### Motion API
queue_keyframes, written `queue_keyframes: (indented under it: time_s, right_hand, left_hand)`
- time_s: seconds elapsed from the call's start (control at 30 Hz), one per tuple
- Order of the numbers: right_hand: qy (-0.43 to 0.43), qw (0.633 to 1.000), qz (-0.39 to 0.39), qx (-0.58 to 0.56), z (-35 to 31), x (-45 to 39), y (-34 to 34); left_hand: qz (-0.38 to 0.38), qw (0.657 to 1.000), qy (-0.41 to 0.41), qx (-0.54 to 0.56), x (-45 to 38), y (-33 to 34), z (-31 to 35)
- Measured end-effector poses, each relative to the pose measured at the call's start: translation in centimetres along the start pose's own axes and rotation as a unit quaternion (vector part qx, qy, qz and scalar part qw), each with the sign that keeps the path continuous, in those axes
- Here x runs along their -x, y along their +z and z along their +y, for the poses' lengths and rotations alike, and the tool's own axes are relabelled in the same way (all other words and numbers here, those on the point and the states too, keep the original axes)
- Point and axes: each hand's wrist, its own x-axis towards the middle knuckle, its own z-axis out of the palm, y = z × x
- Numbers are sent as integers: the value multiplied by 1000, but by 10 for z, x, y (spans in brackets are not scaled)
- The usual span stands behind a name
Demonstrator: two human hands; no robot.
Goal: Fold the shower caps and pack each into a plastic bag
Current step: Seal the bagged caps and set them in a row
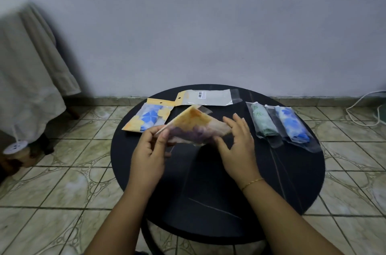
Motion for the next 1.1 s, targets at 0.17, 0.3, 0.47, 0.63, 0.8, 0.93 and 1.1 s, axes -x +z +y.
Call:
queue_keyframes:
  time_s: [0.17,0.3,0.47,0.63,0.8,0.93,1.1]
  right_hand:
    - [34,997,32,57,-9,5,21]
    - [94,990,14,103,-23,14,35]
    - [114,984,-109,88,-31,18,52]
    - [119,973,-156,123,-19,0,55]
    - [80,967,-143,193,-10,-14,49]
    - [27,958,-143,248,-18,-12,52]
    - [-6,940,-175,293,-18,-10,64]
  left_hand:
    - [49,995,-73,51,0,-1,-9]
    - [86,981,-169,51,5,1,-17]
    - [22,975,-210,-68,8,3,-9]
    - [-94,949,-182,-239,1,12,-6]
    - [-92,898,-104,-418,-16,12,-2]
    - [-11,897,49,-439,-49,-4,-22]
    - [-82,852,21,-517,-89,-20,-49]
